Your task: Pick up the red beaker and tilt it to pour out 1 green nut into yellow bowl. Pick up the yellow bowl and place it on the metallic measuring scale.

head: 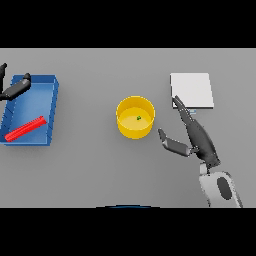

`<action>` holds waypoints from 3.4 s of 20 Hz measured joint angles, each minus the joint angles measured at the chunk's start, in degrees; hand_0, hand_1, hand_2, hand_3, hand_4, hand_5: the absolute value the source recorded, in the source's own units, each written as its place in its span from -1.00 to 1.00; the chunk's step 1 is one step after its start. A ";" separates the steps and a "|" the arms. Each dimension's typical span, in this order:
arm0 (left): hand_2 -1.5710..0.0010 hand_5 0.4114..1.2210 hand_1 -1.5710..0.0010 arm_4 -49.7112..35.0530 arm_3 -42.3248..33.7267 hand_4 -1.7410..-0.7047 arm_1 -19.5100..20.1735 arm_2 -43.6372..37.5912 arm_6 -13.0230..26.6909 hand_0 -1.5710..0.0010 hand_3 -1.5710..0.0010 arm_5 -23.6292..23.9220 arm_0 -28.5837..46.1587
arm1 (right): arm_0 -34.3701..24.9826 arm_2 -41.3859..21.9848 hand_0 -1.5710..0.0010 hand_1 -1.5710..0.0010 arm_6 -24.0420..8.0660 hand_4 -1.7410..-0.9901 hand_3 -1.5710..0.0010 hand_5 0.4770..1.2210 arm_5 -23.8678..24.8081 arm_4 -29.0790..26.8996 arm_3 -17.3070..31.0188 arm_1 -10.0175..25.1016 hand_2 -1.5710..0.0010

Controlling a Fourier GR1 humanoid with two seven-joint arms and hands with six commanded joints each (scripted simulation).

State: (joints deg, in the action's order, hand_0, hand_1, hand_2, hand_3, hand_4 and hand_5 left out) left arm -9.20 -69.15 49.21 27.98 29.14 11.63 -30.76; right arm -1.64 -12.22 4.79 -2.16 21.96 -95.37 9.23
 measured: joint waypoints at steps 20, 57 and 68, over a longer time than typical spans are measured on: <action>1.00 -0.24 1.00 0.51 0.14 0.83 -0.74 0.75 0.56 1.00 1.00 0.37 -0.62 | -29.67 -17.99 1.00 1.00 3.37 0.31 1.00 -0.44 -18.44 20.43 19.25 11.27 1.00; 1.00 -0.23 1.00 0.17 -0.96 0.81 0.50 0.38 -0.45 1.00 1.00 0.10 0.15 | -37.94 -24.66 -0.96 -0.96 1.61 -0.97 -0.61 0.98 -31.89 19.73 25.17 11.16 -0.87; 1.00 -0.23 1.00 -0.09 -1.11 0.82 0.90 -0.07 -0.23 1.00 1.00 -0.24 -0.57 | -38.45 -18.96 -1.00 -1.00 -5.60 -0.94 -0.58 1.00 -38.31 15.34 12.78 18.27 -0.99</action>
State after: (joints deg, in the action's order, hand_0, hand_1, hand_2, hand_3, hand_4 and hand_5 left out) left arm -9.29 -70.26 50.11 27.91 28.92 11.40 -31.33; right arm -40.10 -31.18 -0.82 -40.48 37.30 -82.59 27.51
